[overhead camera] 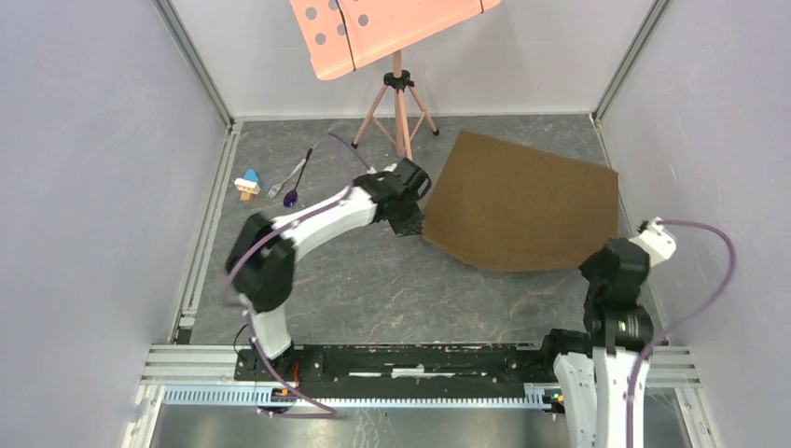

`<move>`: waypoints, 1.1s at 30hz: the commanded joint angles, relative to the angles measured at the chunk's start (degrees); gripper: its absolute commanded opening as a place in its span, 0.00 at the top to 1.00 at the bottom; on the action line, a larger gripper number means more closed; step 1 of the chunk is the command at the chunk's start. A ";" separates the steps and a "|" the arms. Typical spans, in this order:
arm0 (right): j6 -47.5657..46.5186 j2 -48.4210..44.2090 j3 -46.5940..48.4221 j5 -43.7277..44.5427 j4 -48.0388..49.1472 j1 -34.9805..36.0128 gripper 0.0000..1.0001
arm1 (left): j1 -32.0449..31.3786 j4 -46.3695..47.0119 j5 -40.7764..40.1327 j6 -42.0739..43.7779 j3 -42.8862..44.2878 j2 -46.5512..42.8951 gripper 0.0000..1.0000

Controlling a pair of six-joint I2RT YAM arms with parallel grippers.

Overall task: Fold the napkin into a case and place the utensils inside
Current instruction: Pick up the flattened napkin from the center of the board, then fold and flatten the napkin at the center of the board.

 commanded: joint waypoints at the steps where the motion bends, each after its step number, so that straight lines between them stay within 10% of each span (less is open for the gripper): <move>1: -5.64 -10.14 13.24 -4.11 -1.01 0.13 1.00 | 0.26 13.75 13.22 14.37 -3.78 -18.46 0.98; 14: -10.93 -11.52 36.92 -2.98 5.45 0.11 1.00 | -0.19 29.67 22.70 28.26 4.95 -40.12 0.98; 33: -17.54 34.96 15.13 7.38 54.12 -0.95 1.00 | 5.48 41.48 19.70 37.25 47.99 20.94 0.98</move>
